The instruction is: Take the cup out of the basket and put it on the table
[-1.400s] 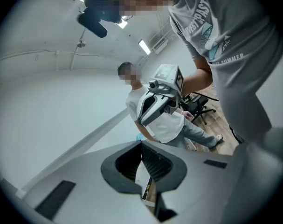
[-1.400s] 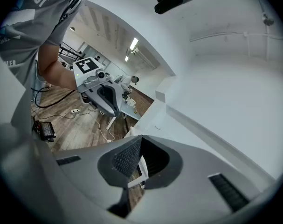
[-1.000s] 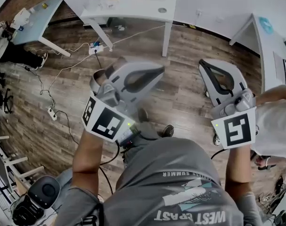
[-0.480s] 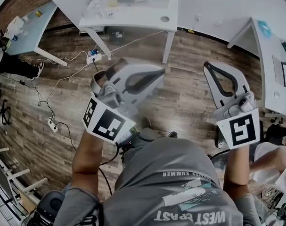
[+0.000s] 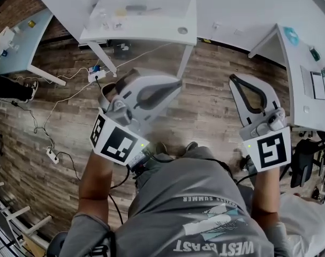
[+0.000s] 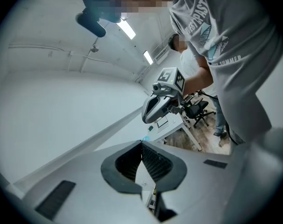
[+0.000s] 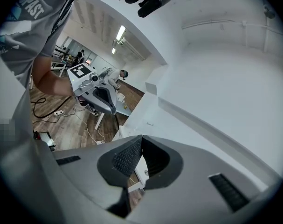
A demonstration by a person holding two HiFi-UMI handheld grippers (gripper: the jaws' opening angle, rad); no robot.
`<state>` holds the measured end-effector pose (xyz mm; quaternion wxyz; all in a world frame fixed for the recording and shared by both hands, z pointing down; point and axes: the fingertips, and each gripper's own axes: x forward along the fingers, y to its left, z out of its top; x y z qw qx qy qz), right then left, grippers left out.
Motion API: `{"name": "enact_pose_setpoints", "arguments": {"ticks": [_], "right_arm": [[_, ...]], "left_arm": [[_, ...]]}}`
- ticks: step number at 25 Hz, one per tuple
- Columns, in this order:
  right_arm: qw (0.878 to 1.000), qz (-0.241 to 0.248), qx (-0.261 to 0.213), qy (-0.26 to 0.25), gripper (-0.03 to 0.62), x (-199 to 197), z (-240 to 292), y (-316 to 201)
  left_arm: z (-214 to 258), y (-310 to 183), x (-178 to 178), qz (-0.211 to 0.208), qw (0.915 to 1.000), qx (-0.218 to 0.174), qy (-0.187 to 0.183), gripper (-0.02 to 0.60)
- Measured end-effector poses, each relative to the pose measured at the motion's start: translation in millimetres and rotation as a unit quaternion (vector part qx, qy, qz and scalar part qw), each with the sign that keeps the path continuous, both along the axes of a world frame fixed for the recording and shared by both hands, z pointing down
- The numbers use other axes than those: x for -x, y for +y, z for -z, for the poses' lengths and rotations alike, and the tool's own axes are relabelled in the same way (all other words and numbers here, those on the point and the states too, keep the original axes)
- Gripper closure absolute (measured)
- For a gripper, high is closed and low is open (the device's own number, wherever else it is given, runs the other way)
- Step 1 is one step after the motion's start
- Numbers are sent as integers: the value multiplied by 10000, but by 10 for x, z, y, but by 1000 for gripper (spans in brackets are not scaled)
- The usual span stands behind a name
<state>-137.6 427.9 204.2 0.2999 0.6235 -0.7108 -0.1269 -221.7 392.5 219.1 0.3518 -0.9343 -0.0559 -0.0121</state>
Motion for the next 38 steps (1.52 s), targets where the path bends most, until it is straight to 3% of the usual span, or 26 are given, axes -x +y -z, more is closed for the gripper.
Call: {"name": "enact_pose_setpoints", "arguments": {"ticks": [10,22,31,38], "right_arm": [[9992,235,-139,-276,583,-685,-72,-411],[9958,667,-268,-571,583,-1595,-113,-846],[9966,508,-157,-635,583,-1749,-225,-1444],[9991,138,-87,-399,582,-1786,-155,-2003]], "left_arm": [[-100,-296,-633,196,9993,24,-321,571],[-129,-693,-1430,759,9955,21,-572,571],[-263,-1278,-1600,561,9962,47,-660,571],[-177,-1958,-1609,316,9988,84,-363,572]]}}
